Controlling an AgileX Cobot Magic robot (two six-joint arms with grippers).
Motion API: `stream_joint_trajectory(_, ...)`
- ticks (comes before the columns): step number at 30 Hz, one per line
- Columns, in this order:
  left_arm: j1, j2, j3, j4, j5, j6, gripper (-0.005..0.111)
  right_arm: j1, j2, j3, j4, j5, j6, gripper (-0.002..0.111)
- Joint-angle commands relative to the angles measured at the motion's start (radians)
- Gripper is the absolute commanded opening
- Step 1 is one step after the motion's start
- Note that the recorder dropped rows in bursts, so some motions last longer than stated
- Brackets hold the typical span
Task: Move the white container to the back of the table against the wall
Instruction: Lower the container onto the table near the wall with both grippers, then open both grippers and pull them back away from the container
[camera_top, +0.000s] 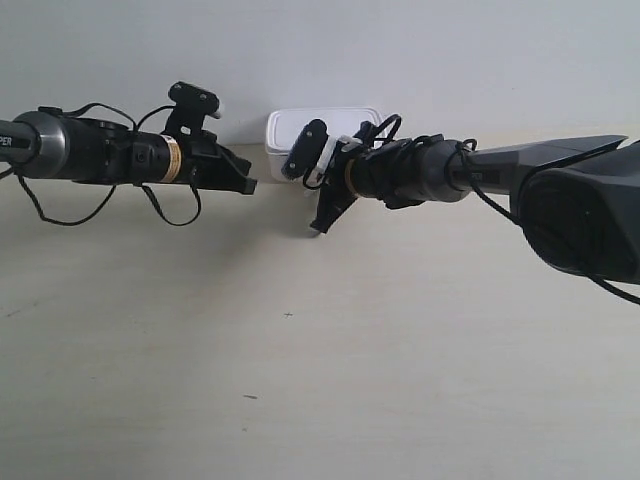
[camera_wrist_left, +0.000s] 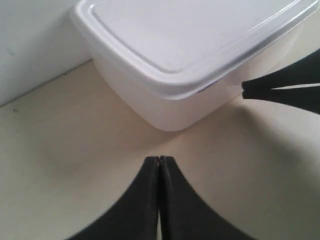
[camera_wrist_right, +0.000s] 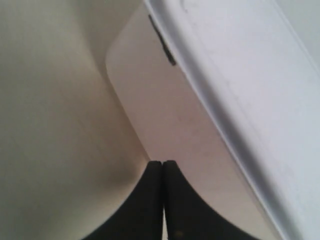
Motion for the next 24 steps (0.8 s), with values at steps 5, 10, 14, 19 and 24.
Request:
stream_joint_trajectory(5, 0.016, -0.079, 0.1, -0.024, 0.025, 0.052, 0.0, -0.006, 0.002, -0.015, -0.003, 0.035, -0.008, 0.0)
stream_joint_trajectory(10, 0.024, -0.09, 0.121, -0.061, 0.025, 0.072, 0.0, -0.006, 0.002, -0.015, -0.003, 0.027, -0.006, 0.0)
stream_joint_trajectory(14, 0.028, -0.092, 0.126, -0.061, 0.025, 0.072, 0.0, -0.006, -0.011, -0.015, 0.0, 0.025, -0.003, 0.0)
stream_joint_trajectory(19, 0.028, -0.094, 0.134, -0.059, 0.025, 0.072, 0.0, -0.003, -0.034, -0.013, 0.05, 0.023, -0.001, 0.0)
stream_joint_trajectory(24, 0.028, -0.094, 0.134, -0.059, 0.029, 0.067, 0.0, -0.003, -0.053, 0.029, 0.054, 0.007, -0.001, 0.0)
